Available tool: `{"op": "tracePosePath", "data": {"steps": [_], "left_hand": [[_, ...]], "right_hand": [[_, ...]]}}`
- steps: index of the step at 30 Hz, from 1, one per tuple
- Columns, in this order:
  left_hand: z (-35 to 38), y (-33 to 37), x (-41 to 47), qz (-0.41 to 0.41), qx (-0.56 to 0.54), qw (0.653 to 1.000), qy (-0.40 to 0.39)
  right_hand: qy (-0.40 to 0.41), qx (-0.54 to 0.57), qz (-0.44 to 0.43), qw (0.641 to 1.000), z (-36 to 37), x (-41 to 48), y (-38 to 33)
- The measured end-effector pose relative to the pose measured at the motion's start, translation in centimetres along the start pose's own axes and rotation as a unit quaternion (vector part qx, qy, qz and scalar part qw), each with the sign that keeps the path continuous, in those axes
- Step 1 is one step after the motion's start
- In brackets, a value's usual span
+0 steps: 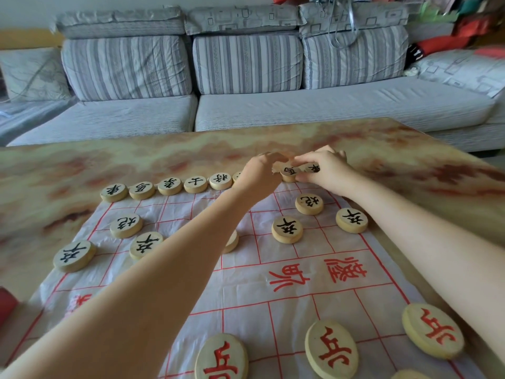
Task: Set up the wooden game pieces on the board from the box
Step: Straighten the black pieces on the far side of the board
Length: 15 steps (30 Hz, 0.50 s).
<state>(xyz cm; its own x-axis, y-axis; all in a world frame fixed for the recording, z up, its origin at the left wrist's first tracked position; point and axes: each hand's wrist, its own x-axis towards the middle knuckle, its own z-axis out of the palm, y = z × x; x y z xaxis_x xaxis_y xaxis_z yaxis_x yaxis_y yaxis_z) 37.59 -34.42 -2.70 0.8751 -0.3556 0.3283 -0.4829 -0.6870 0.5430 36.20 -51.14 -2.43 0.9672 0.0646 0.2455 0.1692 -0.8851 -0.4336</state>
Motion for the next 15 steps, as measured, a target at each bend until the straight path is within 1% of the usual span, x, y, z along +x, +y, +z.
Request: {"op": "tracePosePath", "data": {"steps": [2, 3, 6, 8, 15], "left_hand": [[-0.4, -0.6, 0.0, -0.013, -0.011, 1.000, 0.023], [-0.6, -0.9, 0.1, -0.021, 0.002, 0.999, 0.031], [-1.1, -1.5, 0.0, -0.039, 0.084, 0.995, 0.022], [-1.3, -1.8, -0.2, -0.045, 0.116, 0.992, 0.016], [-0.8, -2.2, -0.7, -0.061, 0.091, 0.993, 0.045]], "right_hand": [[-0.008, -0.013, -0.009, 1.000, 0.7, 0.5, -0.1], [-0.014, -0.023, -0.010, 1.000, 0.9, 0.7, -0.1], [-0.010, -0.036, -0.011, 0.999, 1.2, 1.0, 0.1], [0.001, -0.033, -0.014, 0.999, 1.2, 0.9, 0.0], [0.010, -0.029, -0.020, 0.999, 1.5, 0.7, 0.0]]}}
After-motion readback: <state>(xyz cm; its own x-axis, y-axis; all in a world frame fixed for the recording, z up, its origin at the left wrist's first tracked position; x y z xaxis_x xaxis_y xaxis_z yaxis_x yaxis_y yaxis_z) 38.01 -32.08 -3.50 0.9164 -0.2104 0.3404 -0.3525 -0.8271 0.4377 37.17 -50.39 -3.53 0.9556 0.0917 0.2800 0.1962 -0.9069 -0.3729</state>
